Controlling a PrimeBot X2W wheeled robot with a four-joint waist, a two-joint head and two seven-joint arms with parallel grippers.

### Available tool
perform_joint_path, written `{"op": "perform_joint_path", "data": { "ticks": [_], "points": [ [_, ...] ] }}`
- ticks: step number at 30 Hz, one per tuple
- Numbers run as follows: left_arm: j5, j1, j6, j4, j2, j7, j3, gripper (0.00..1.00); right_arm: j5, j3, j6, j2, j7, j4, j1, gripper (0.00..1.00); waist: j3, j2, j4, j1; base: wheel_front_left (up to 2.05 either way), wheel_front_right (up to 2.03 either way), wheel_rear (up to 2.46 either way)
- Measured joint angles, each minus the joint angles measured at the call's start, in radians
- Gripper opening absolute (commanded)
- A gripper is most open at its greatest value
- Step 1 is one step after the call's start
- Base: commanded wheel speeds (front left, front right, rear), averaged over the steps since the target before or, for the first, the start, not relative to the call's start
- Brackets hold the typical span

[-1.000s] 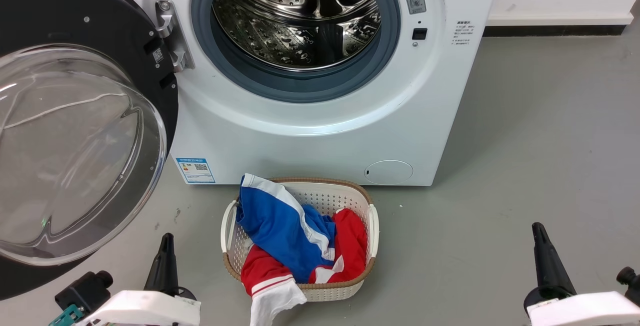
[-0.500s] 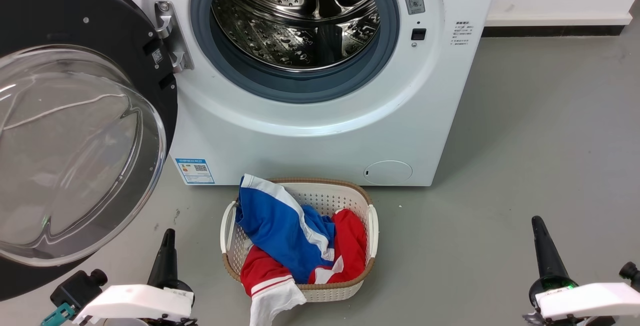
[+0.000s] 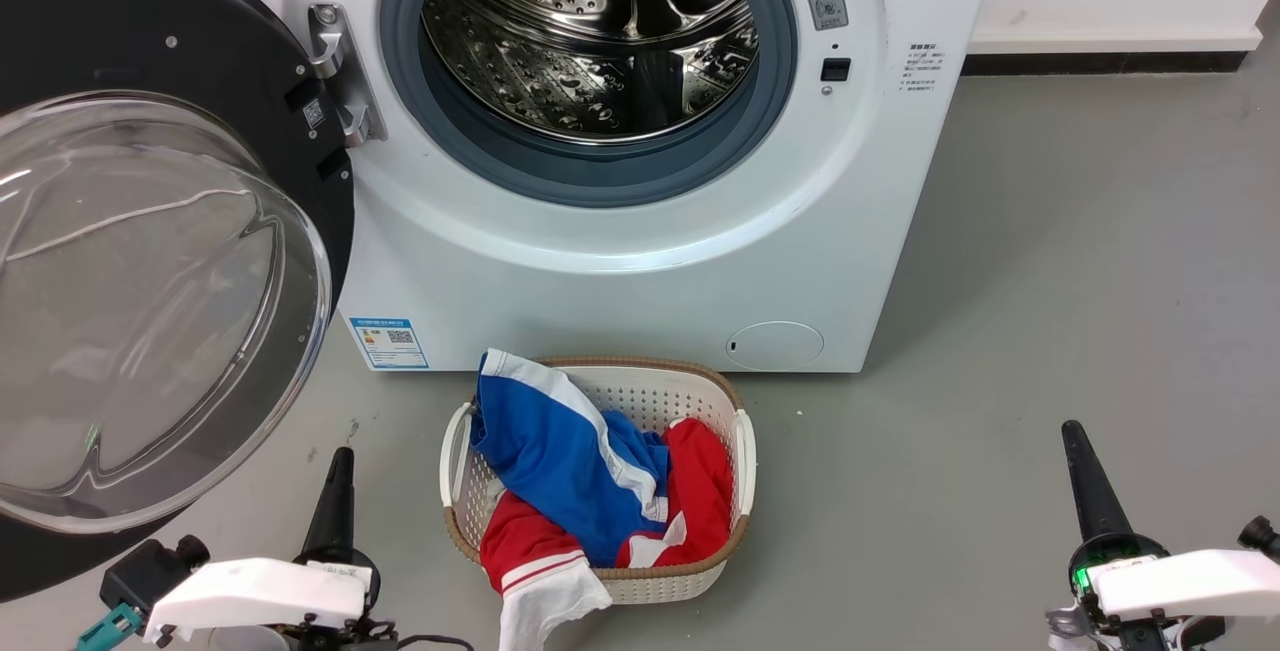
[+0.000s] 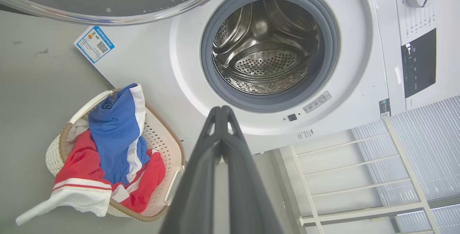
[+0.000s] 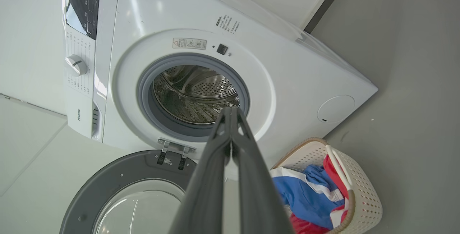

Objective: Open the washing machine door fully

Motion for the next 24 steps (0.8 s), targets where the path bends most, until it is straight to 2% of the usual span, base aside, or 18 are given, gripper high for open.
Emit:
{"op": "perform_joint_path", "data": {
  "ticks": [24],
  "points": [
    [-0.241, -0.035, -0.019, 0.022, 0.0, 0.056, 0.012, 0.0, 0.222, -0.014, 0.0, 0.0, 0.057, 0.036, -0.044, 0.0, -0.003, 0.0, -0.003, 0.0, 0.0, 0.0, 0.0]
  ]
}}
